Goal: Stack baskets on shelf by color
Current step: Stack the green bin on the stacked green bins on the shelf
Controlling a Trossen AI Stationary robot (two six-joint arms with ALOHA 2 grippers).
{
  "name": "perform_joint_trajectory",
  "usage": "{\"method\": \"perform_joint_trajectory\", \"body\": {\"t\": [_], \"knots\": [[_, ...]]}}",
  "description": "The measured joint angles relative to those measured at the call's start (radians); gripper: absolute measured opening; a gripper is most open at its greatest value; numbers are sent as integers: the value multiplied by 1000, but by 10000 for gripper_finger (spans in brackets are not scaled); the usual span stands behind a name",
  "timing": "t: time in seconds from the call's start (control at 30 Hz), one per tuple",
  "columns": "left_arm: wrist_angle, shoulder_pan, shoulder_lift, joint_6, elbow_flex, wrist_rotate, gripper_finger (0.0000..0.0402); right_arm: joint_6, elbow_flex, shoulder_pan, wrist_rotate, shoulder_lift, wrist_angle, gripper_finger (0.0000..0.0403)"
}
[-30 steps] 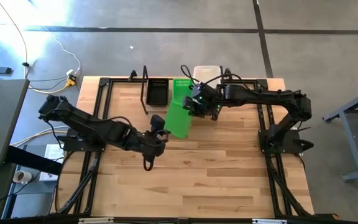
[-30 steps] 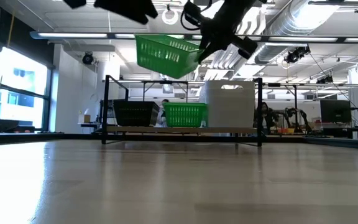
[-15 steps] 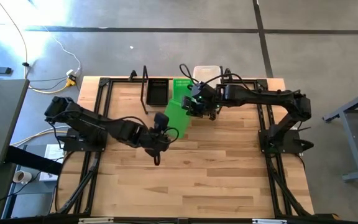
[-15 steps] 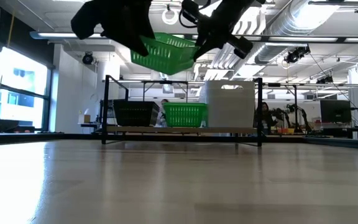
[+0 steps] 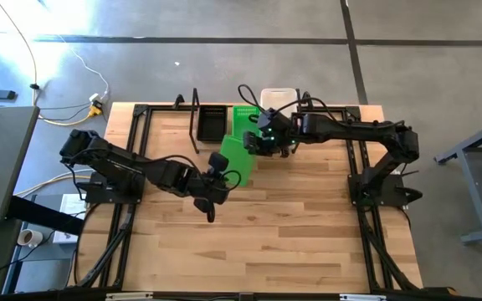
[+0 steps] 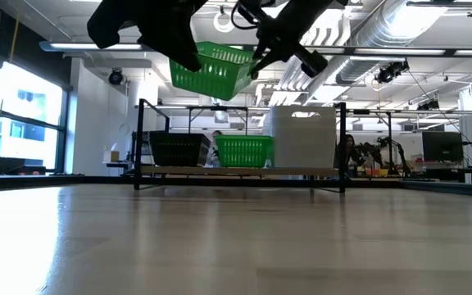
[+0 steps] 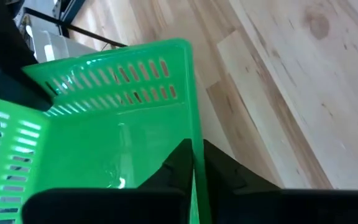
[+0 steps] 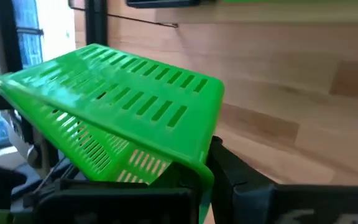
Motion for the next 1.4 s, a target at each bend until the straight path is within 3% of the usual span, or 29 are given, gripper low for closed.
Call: {"method": "perform_joint_trajectory", "body": {"t": [0.2, 0.53, 0.87, 1.07, 1.4], "knots": [[2, 0, 0, -3, 0, -2, 4, -108, 0, -2, 4, 0, 30, 20], [8, 1, 0, -52, 0, -61, 1, -240, 0, -45, -16, -13, 34, 131], [46, 65, 0, -116, 0, -82, 0, -409, 0, -107, 11, -109, 6, 140], [134, 164, 0, -121, 0, -5, 0, -521, 0, -117, 48, -206, 6, 140], [257, 336, 0, -113, 0, 211, 0, -646, 0, -144, 85, -401, 6, 139]]}}
